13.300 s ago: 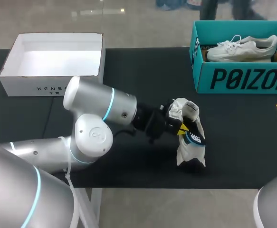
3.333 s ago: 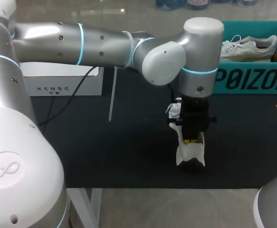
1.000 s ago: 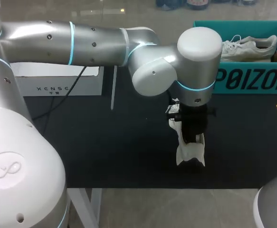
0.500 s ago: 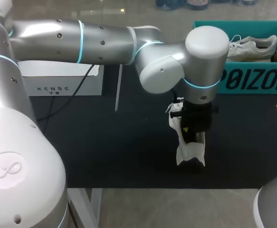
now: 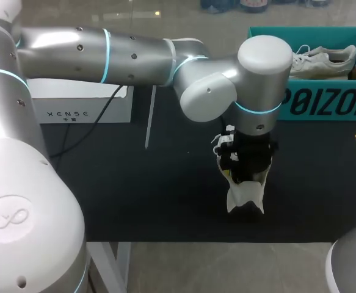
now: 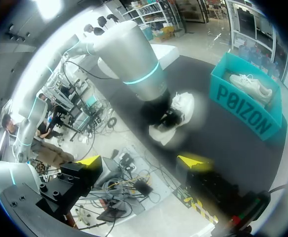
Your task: Take the shoe out of the shoebox, open the shoe tongue, remove and reinsert the insole, then place the shoe into the shoebox
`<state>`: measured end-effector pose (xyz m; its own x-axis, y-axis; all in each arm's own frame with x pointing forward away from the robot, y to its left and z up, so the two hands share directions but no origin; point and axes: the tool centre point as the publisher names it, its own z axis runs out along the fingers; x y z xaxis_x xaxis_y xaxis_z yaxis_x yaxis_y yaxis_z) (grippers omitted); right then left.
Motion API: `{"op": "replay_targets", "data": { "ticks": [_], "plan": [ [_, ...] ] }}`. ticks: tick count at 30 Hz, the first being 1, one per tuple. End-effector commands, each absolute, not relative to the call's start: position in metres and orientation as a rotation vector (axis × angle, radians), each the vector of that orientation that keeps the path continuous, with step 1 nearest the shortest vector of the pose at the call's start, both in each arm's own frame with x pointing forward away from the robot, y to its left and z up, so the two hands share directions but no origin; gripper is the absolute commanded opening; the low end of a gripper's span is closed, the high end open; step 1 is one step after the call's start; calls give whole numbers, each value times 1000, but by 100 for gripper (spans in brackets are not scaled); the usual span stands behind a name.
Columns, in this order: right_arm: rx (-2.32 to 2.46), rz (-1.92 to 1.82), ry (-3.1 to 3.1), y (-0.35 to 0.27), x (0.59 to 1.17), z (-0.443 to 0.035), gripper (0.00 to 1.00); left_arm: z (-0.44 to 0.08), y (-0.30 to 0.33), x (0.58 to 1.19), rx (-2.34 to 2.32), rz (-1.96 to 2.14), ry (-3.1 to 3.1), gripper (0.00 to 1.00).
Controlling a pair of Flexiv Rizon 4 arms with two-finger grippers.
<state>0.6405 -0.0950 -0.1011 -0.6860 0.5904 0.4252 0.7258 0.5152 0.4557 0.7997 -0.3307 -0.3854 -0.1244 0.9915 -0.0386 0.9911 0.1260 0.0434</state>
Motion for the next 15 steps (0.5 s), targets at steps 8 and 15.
{"op": "replay_targets", "data": {
  "ticks": [8,15],
  "plan": [
    [-1119,-909,-2538,-95,643,-100,100,-348,-324,808,1987,50,2273,100],
    [-1119,-909,-2538,-95,643,-100,100,-317,-324,816,1959,85,2246,100]
  ]
}}
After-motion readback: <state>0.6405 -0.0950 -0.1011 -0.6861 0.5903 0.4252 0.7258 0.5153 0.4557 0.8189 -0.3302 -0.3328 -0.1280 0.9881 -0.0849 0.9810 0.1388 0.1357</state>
